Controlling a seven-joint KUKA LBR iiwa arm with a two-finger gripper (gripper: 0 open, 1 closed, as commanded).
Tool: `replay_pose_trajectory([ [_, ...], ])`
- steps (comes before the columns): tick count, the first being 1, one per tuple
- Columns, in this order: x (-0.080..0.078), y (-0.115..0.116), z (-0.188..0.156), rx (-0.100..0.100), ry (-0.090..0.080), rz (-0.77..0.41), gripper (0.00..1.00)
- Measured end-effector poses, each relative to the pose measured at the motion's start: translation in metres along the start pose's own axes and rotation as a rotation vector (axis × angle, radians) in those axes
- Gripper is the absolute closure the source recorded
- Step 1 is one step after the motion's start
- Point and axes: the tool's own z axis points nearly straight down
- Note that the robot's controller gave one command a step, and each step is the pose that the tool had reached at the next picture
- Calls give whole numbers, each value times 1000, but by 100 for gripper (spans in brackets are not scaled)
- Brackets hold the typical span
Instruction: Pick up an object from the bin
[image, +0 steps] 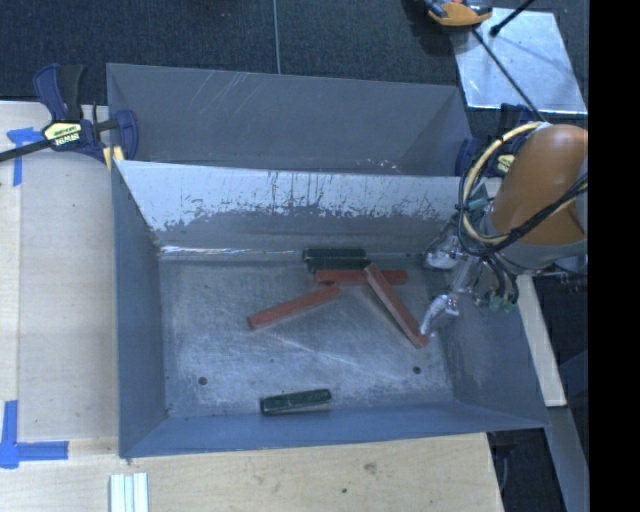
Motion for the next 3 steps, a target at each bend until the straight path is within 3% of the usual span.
replay_pose_trajectory([
  [1,3,-5,55,-1,0,98,0],
  [2,-5,1,58,-2,-32,134,100],
  [3,-3,3,57,-1,-25,137,100],
])
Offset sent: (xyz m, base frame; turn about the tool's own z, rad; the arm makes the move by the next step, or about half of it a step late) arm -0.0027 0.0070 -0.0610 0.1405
